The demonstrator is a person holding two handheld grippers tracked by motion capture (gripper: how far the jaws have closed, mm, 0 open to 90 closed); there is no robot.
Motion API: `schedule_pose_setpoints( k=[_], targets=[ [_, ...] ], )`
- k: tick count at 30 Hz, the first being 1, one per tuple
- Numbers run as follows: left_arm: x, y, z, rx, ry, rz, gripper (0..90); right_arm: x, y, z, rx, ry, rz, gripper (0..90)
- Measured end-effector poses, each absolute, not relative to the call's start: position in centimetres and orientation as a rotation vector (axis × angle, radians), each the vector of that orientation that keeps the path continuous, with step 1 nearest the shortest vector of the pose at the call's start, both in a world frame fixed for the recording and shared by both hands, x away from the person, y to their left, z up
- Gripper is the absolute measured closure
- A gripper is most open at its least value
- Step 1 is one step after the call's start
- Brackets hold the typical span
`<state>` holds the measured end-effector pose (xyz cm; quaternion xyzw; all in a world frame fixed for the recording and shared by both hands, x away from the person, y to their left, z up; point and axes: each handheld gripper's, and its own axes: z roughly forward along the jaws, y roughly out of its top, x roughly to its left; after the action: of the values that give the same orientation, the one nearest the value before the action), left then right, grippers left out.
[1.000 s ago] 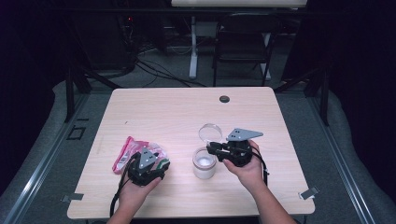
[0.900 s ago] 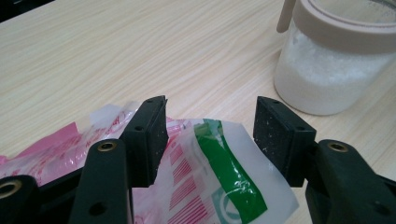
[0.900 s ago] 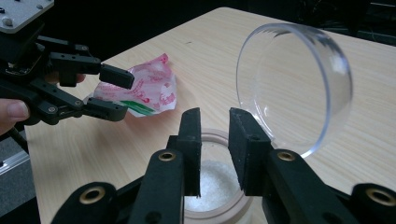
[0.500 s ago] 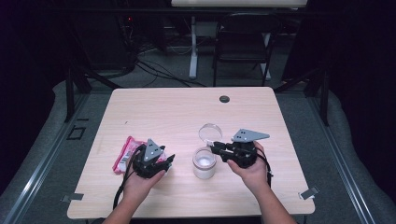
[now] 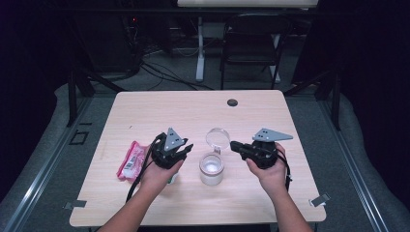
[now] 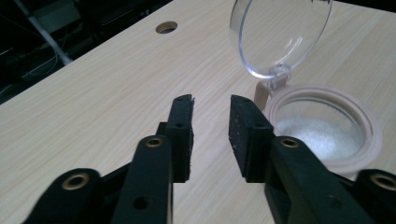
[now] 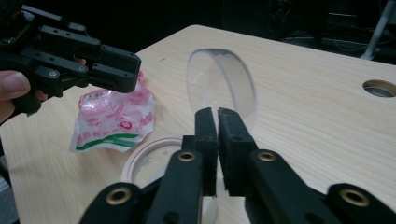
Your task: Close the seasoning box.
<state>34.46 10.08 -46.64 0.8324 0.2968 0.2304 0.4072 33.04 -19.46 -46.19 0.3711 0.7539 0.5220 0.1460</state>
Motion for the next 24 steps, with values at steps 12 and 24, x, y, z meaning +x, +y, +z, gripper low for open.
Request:
schedule_pose_setpoints(
  k=[12,24],
  targets=[
    [35.6,8.2,-46.2,2.079,0.76,0.512,90.0,34.7,-20.4,-46.7,1.151,2.124,1.47,90.0],
    [34.9,7.7,-45.9,2.096,0.73,0.486,90.0,36.8,-19.7,-48.1,1.197,2.126,1.457,90.0]
  ],
)
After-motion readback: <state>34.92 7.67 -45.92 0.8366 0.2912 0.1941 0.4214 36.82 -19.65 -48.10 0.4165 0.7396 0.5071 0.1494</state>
